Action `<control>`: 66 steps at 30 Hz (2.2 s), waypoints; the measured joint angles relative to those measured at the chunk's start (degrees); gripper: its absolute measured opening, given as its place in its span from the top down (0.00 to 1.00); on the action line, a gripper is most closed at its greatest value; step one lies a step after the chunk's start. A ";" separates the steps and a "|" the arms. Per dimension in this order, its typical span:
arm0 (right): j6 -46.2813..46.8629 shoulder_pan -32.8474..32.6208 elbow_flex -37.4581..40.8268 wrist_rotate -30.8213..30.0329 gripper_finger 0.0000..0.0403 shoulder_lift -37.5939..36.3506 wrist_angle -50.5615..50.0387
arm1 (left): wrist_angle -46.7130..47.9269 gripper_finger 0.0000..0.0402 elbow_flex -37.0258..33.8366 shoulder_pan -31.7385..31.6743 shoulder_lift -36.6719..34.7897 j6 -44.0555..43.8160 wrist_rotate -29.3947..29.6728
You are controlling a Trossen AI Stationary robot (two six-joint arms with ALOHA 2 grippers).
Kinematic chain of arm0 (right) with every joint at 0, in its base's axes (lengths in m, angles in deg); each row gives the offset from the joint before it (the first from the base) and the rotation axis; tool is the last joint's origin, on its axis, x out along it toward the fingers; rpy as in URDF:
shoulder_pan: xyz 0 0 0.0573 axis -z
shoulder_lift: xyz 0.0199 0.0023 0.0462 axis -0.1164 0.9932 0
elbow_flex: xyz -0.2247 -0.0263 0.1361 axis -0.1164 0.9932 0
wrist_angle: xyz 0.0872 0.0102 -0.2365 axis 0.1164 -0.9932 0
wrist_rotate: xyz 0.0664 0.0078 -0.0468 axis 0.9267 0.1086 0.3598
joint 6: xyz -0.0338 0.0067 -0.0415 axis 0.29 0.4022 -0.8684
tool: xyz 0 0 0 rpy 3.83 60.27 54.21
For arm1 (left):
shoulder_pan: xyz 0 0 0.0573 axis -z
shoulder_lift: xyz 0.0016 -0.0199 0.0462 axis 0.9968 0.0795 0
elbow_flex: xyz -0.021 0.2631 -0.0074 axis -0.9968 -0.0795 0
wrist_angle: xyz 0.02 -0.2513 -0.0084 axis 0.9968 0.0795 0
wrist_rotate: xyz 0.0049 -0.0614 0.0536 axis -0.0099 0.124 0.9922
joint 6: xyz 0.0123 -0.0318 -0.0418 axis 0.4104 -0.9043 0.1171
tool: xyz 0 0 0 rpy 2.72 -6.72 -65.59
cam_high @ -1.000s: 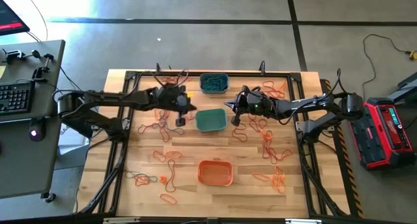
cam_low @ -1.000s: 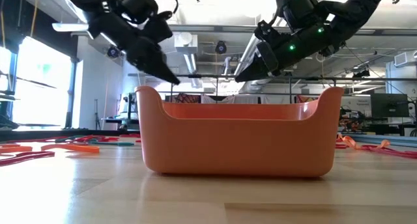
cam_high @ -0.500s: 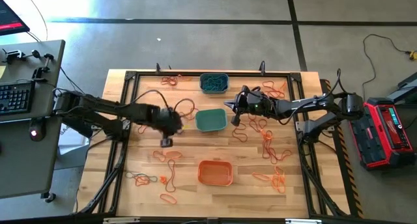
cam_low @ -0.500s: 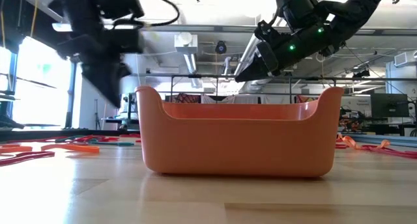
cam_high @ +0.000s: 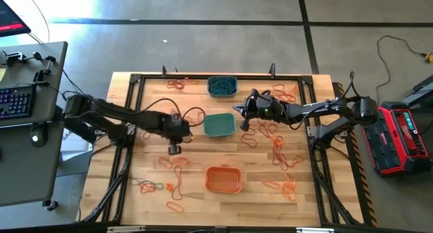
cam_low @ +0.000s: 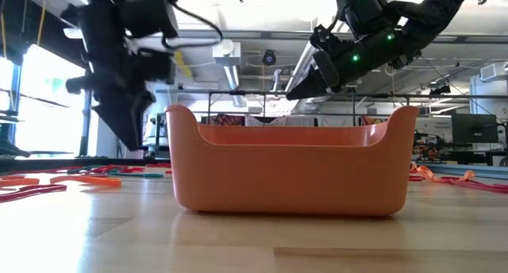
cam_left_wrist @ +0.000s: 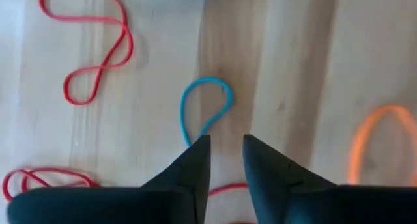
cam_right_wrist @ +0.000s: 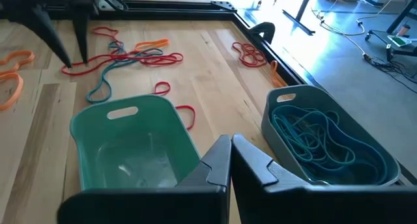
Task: Sort rubber bands into baskets
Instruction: Put the blue rubber band into the blue bin
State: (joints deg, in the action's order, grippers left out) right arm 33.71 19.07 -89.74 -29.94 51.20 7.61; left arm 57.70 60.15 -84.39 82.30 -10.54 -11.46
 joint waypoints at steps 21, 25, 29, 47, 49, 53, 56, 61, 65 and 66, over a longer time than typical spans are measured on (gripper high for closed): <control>-0.01 0.00 0.02 -0.04 1.00 0.00 -0.01 | 0.68 0.81 0.31 -5.74 9.79 4.57 -1.82; -0.02 0.00 0.02 -0.07 1.00 0.00 0.00 | 0.72 0.93 0.25 -5.83 10.43 6.28 -2.20; -0.04 0.00 0.02 -0.07 1.00 0.00 0.00 | 0.82 0.98 0.42 -5.87 9.57 6.72 -1.95; -0.02 0.00 0.02 -0.09 1.00 0.00 0.04 | 1.51 1.00 10.93 -9.45 2.37 9.86 6.65; -0.02 0.00 0.02 -0.15 1.00 0.00 0.04 | 1.30 1.00 12.59 -10.15 2.25 10.64 7.78; -0.02 0.00 0.02 -0.24 1.00 0.00 0.03 | -0.57 1.00 15.88 -12.20 2.27 12.03 8.66; -0.02 0.00 0.02 -0.24 1.00 0.00 0.03 | -2.51 1.00 17.98 -14.64 2.27 12.69 8.50; -0.02 0.00 0.02 -0.22 1.00 0.00 0.04 | -7.86 1.00 20.78 -18.83 3.11 16.52 3.93; 0.00 0.00 0.02 -0.20 1.00 0.00 0.04 | -12.97 1.00 22.63 -21.48 5.81 19.22 -0.65; 0.13 0.00 0.02 -0.20 1.00 0.00 0.02 | -13.80 1.00 23.45 -22.05 6.79 20.04 -1.05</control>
State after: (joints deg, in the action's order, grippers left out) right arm 33.84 19.07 -89.72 -30.14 51.20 7.63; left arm 43.90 83.61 -106.44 89.09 9.50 -12.51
